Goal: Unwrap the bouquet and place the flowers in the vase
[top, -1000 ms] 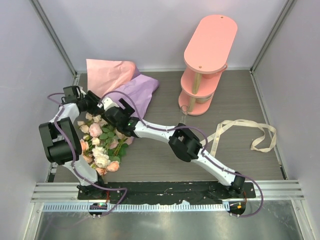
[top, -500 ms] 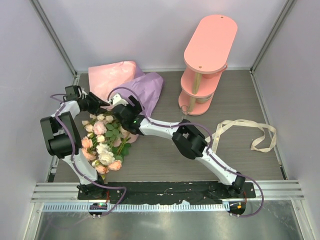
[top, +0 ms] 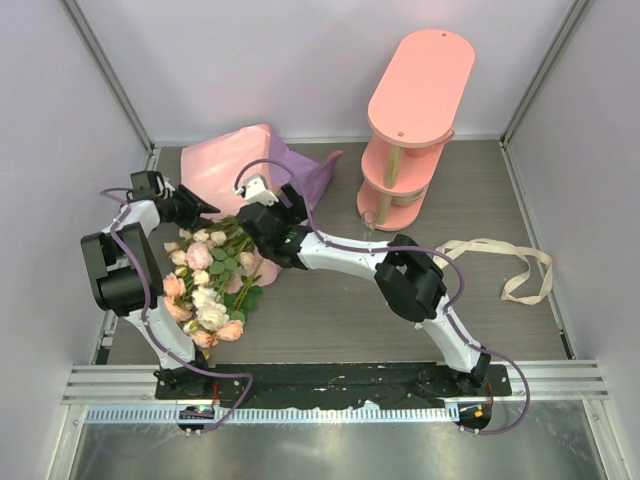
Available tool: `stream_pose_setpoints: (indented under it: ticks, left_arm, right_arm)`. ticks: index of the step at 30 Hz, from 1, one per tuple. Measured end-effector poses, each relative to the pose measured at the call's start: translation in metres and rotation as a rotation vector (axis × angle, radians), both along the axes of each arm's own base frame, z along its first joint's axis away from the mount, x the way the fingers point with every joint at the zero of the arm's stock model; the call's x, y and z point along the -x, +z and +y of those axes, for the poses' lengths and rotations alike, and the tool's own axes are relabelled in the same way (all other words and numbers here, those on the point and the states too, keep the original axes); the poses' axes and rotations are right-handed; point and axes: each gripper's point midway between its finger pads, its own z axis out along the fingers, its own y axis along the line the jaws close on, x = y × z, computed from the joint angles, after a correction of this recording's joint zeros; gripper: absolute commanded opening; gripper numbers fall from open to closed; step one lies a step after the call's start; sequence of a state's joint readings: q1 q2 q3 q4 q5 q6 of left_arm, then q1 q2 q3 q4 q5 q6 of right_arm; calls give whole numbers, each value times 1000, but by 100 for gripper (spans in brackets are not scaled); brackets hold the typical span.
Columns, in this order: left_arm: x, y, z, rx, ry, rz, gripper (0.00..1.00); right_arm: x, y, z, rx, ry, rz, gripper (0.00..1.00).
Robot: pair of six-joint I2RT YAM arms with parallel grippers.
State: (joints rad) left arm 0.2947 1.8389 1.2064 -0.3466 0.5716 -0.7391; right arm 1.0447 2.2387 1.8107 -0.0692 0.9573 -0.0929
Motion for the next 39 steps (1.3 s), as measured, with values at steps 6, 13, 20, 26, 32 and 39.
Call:
stream_pose_setpoints:
  ticks: [6, 13, 20, 26, 32, 39]
  left_arm:
    - [-1, 2, 2, -20, -3, -12, 95]
    - [-4, 14, 17, -94, 15, -33, 92]
    - [-4, 17, 53, -138, 81, -36, 91]
    - [-4, 21, 47, -113, 59, -56, 90]
    - [-7, 38, 34, -107, 21, -112, 89]
    - [-10, 44, -2, -85, -79, -147, 87]
  right_arm:
    - [14, -1, -36, 20, -45, -6, 99]
    - [26, 35, -30, -149, 58, -55, 100]
    - [22, 34, -30, -252, 69, -53, 100]
    - [36, 47, -36, -267, 103, -102, 100]
    - [78, 74, 22, -299, 318, -142, 100]
    - [20, 107, 71, -450, 346, -99, 93]
